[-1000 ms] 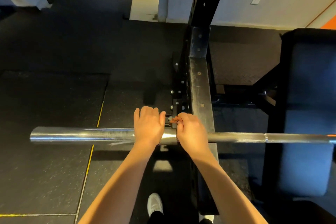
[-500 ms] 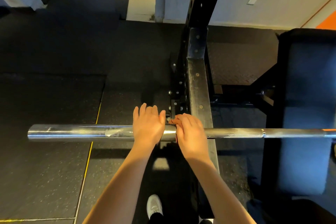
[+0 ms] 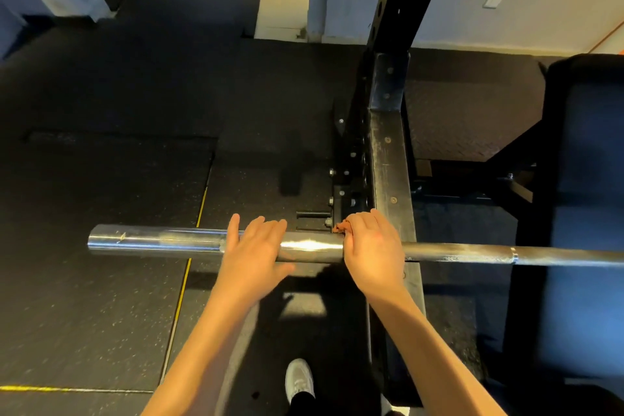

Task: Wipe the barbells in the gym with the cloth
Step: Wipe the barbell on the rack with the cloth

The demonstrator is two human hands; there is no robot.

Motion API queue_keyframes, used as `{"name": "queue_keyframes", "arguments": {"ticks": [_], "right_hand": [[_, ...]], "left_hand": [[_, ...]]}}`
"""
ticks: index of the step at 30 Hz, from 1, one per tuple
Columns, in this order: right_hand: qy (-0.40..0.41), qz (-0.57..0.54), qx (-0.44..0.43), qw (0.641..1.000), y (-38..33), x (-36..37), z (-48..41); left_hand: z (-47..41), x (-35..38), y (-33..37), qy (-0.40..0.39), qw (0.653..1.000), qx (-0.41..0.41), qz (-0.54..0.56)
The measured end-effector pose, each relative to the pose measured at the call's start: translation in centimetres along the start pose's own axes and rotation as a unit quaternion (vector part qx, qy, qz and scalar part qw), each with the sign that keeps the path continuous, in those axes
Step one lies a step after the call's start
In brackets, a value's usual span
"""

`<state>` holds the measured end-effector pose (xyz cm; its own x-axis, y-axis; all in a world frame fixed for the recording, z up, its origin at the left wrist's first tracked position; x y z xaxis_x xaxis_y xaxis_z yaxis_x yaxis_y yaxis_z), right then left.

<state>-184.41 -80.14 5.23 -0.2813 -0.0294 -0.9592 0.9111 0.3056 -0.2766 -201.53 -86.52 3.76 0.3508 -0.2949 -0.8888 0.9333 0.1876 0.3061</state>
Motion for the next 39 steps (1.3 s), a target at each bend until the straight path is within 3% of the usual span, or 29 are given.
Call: {"name": "queue_keyframes", "arguments": {"ticks": [3,6,13,17,20,24,29,35,39], "right_hand": [[-0.037,0.054,0.01,0.998,-0.5,0.7,-0.5],[-0.051,0.096,-0.048,0.993,-4.0,1.7,-0.2],[0.006,0.024,-0.14,0.99,-4.8,0.8,3.1],[-0.069,-0.014,-0.096,0.993,-7.0,3.0,1.1],[-0.065,-0.074,-0.097,0.99,-8.0,3.0,0.5],[-0.032,0.024,-0.13,0.991,-6.0,2.0,2.6],[-0.1,0.021,-0.025,0.994,-7.7,4.2,0.5],[-0.06,0.009,-0.163,0.985,-7.7,2.9,2.2],[-0.015,0.051,-0.08,0.995,-7.0,2.6,1.0]], "left_hand": [[0.0,-0.8,-1.1,-0.003,1.0,-0.008,-0.015],[-0.5,-1.0,-0.8,-0.02,0.999,-0.004,-0.041],[-0.3,-1.1,-1.0,0.01,1.0,0.003,-0.018],[-0.3,-1.2,-1.3,0.036,0.999,0.005,-0.004],[-0.3,-1.4,-1.3,0.038,0.999,0.003,-0.028],[0.7,-1.8,-3.7,0.024,0.999,-0.021,-0.04],[2.1,-1.6,-9.1,-0.018,0.996,-0.052,-0.069],[1.6,-0.8,-9.7,0.014,0.998,-0.033,-0.05],[1.4,-0.7,-9.8,0.011,0.996,-0.034,-0.078]]}}
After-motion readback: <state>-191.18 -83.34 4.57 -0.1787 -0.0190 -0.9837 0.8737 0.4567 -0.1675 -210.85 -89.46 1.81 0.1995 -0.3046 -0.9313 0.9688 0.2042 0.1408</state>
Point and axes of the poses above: each hand's wrist, its own z-axis away from the middle knuckle, its own x-axis out of the palm, y = z × x, the point moved 9 cm from there along -z, towards the middle knuckle, and after that the axes turned 5 degrees about z, right-handed, at the moved point
